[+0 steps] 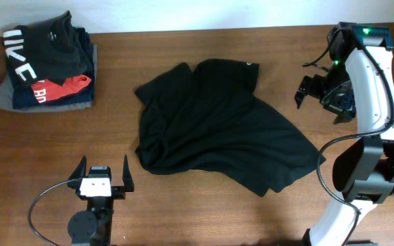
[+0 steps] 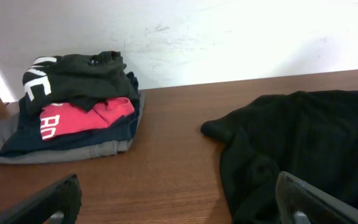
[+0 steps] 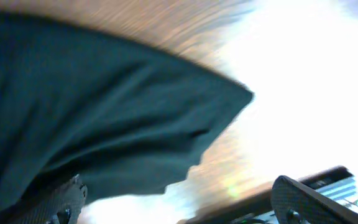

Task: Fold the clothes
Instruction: 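Grasp the garment's right corner with the right gripper and pull it rightward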

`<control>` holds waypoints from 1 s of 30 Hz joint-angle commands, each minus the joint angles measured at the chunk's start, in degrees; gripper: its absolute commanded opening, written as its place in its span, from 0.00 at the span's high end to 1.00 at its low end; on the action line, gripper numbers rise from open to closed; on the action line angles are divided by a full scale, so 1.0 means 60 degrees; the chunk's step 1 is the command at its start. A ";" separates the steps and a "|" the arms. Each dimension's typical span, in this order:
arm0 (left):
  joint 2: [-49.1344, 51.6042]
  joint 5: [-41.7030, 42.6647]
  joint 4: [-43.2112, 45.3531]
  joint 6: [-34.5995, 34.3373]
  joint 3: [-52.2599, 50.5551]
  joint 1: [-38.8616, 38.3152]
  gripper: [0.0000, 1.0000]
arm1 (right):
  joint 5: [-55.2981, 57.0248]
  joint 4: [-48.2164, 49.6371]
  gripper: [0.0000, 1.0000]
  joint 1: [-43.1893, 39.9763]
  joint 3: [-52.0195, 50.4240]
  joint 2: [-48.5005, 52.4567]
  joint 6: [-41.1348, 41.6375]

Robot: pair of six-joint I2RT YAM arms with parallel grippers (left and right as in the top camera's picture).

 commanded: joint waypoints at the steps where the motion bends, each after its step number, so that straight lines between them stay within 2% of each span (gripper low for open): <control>1: -0.0062 0.0106 -0.0047 0.0153 -0.0018 0.0040 0.01 | 0.1086 -0.0248 0.00 -0.0007 -0.0055 -0.0324 0.0605; 6: -0.0062 0.0106 -0.0047 0.0153 -0.0018 0.0040 0.01 | 0.1184 -0.0244 0.00 0.0160 -0.0925 -0.0903 0.0725; 10: -0.0062 0.0102 -0.0047 0.0153 -0.0018 0.0040 0.01 | 0.1756 0.0062 0.01 0.0189 -0.2543 -0.2131 0.1031; 18: -0.0062 0.0102 -0.0047 0.0153 -0.0018 0.0040 0.01 | 0.1570 0.2667 0.01 0.0095 -0.6462 -0.4583 0.0270; 24: -0.0062 0.0102 -0.0047 0.0153 -0.0018 0.0040 0.01 | 0.0856 0.5100 0.01 -0.0466 -0.7876 -0.4524 -0.1027; 30: -0.0062 0.0102 -0.0047 0.0157 -0.0018 0.0040 0.01 | 0.0914 0.5814 0.01 -0.0827 -0.8029 -0.4248 -0.1581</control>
